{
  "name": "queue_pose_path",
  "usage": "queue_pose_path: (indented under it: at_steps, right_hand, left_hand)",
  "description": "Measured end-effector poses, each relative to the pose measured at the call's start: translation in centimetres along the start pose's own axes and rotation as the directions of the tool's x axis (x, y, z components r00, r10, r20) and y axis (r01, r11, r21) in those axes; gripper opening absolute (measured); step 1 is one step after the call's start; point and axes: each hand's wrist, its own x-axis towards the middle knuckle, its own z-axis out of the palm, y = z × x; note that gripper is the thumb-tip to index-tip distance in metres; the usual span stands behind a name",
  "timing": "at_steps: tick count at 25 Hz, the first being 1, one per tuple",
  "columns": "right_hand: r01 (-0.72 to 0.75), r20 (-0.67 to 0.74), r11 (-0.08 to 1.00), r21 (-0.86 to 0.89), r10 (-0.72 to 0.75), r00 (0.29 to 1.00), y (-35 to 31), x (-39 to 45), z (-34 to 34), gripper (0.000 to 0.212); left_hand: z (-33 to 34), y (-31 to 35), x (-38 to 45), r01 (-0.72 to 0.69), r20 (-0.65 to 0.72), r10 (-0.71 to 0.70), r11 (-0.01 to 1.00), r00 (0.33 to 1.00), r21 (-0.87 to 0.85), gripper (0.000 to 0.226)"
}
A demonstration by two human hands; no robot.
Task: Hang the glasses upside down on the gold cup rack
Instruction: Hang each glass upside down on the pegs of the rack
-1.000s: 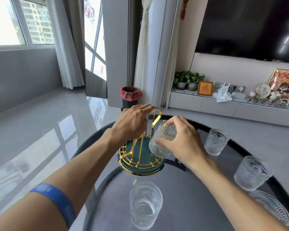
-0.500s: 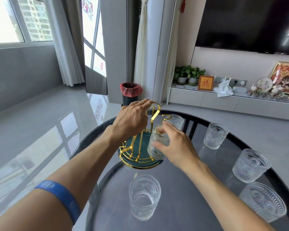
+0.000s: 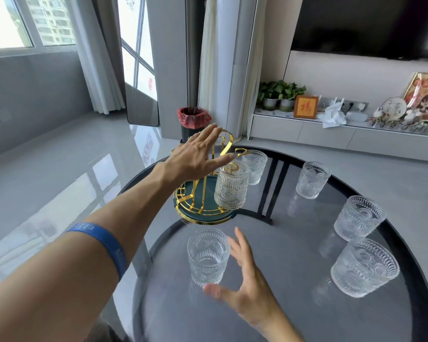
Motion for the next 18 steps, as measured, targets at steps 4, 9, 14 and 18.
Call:
queue_pose_path:
  at_steps: [4, 9, 14, 18]
  right_hand:
    - [-0.04, -0.141, 0.979, -0.201, 0.012, 0.99, -0.1, 0.9, 2.2, 0.105]
    - [-0.01, -0.229, 1.0, 0.0, 0.01, 0.973, -0.1, 1.0, 0.8, 0.073]
    - [0.202, -0.393, 0.966, 0.16, -0.125, 0.911, -3.8, 2.7, -5.5, 0.069]
    - [0.315, -0.612, 0.931, 0.183, -0.143, 0.778, -8.3, 6.7, -11.2, 0.067]
  left_hand:
    - [-0.3, 0.0, 0.1, 0.025, 0.028, -0.026, 0.999, 0.999, 0.048, 0.091]
    - [-0.1, -0.3, 0.3, 0.02, 0.036, -0.022, 0.999, 0.999, 0.05, 0.091]
    - [0.7, -0.3, 0.7, 0.034, -0.156, -0.029, 0.999, 0.987, 0.029, 0.086]
    - [1.1, -0.6, 1.0, -0.009, -0.24, 0.013, 1.0, 0.971, 0.019, 0.074]
